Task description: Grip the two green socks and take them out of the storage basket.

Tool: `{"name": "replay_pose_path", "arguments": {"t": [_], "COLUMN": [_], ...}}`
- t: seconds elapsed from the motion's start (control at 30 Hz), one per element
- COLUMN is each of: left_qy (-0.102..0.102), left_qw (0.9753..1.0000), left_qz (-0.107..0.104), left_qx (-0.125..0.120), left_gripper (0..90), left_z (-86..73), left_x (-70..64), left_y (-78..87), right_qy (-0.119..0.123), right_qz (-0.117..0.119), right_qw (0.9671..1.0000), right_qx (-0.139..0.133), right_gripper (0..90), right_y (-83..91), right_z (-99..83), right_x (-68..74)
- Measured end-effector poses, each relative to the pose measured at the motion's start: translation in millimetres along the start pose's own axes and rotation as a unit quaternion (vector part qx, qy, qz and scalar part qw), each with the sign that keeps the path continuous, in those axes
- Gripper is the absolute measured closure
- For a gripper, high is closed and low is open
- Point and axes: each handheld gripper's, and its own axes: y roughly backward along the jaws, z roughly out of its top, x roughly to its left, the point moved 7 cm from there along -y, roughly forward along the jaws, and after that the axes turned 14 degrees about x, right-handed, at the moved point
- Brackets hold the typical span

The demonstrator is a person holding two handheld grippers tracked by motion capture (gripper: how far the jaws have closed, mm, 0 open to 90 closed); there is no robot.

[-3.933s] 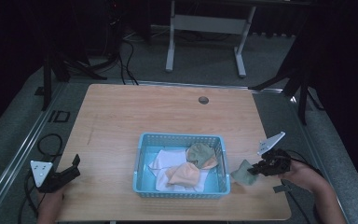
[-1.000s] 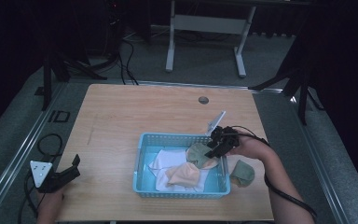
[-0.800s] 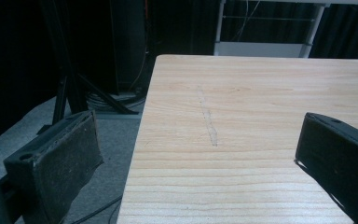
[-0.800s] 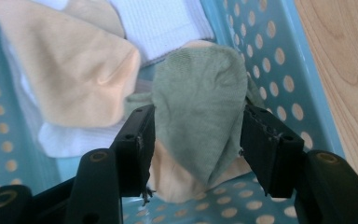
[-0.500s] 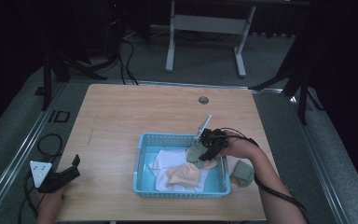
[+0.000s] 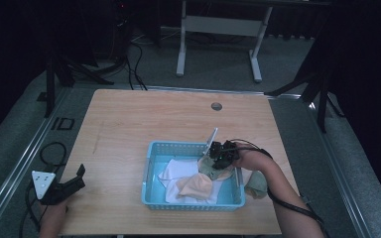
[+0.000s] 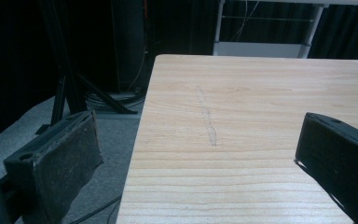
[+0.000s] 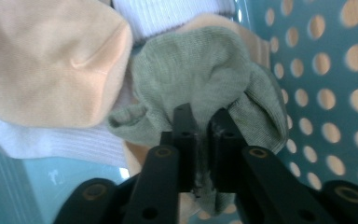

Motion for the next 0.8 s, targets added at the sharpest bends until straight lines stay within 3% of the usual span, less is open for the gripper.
{"name": "replay_pose_path", "arguments": {"t": [0.1, 0.3, 0.8], "left_qy": [0.001, 0.001, 0.001], "left_qw": [1.0, 1.0, 1.0], "left_qz": [0.0, 0.0, 0.001], "left_qx": [0.0, 0.0, 0.002], "left_gripper": [0.4, 0.4, 0.4], "left_z": [0.1, 0.1, 0.0], "left_x": [0.0, 0.1, 0.2], "left_y": [-0.1, -0.1, -0.3], "right_qy": [0.007, 0.013, 0.016], "right_qz": [-0.001, -0.001, -0.039], "right_qw": [1.0, 0.9992, 0.9947], "right_qx": [-0.004, -0.037, -0.094], "right_gripper": [85.5, 85.9, 85.9], "right_y": [8.7, 39.0, 113.7], "right_z": [0.3, 0.3, -13.4], "right_x": [2.7, 7.3, 6.9]}}
